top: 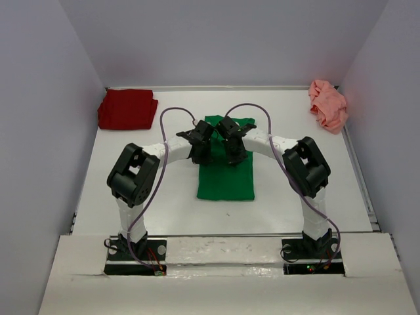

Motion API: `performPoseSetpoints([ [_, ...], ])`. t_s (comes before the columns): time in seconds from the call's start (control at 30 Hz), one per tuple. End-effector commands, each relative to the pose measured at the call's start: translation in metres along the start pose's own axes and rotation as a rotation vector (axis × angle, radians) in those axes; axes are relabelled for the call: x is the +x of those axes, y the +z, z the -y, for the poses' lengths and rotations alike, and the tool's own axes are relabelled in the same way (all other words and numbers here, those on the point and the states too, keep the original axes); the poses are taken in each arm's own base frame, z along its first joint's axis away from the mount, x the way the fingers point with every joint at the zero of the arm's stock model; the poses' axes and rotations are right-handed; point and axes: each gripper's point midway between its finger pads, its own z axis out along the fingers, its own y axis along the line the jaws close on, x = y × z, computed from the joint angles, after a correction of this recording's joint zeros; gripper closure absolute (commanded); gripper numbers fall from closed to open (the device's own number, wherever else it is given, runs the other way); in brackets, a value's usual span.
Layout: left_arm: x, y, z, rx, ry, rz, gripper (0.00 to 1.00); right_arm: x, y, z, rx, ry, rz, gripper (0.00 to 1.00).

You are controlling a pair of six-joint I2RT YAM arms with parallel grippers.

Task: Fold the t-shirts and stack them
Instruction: Fold the tshirt

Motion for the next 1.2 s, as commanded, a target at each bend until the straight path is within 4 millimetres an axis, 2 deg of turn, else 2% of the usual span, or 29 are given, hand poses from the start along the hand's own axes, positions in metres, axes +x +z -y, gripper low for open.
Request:
performPoseSetpoints([
  [0.0,-0.001,-0.006,-0.001,0.014,-0.010,0.014,1.00,0.005,0.011,0.010,0.074,-0.009,-0.016,1.00],
  [0.17,-0.010,-0.016,0.002,0.021,-0.017,0.046,1.00,-0.009,0.000,0.016,0.098,-0.022,0.031,1.00],
  [0.37,-0.026,-0.031,0.005,0.019,-0.019,0.092,1.00,-0.033,-0.031,0.018,0.096,-0.021,0.099,1.00],
  [0.47,-0.030,-0.037,0.007,0.025,-0.025,0.108,1.00,-0.038,-0.044,0.021,0.099,-0.021,0.120,1.00],
  [0.57,-0.033,-0.041,0.008,0.027,-0.026,0.117,1.00,-0.037,-0.048,0.023,0.100,-0.019,0.124,1.00],
  [0.83,-0.031,-0.030,0.009,0.022,-0.029,0.097,1.00,-0.025,-0.044,0.035,0.130,0.000,0.101,1.00],
  [1.17,-0.034,0.001,0.017,0.026,-0.018,0.062,1.00,-0.012,-0.005,0.058,0.175,0.038,0.036,1.00],
])
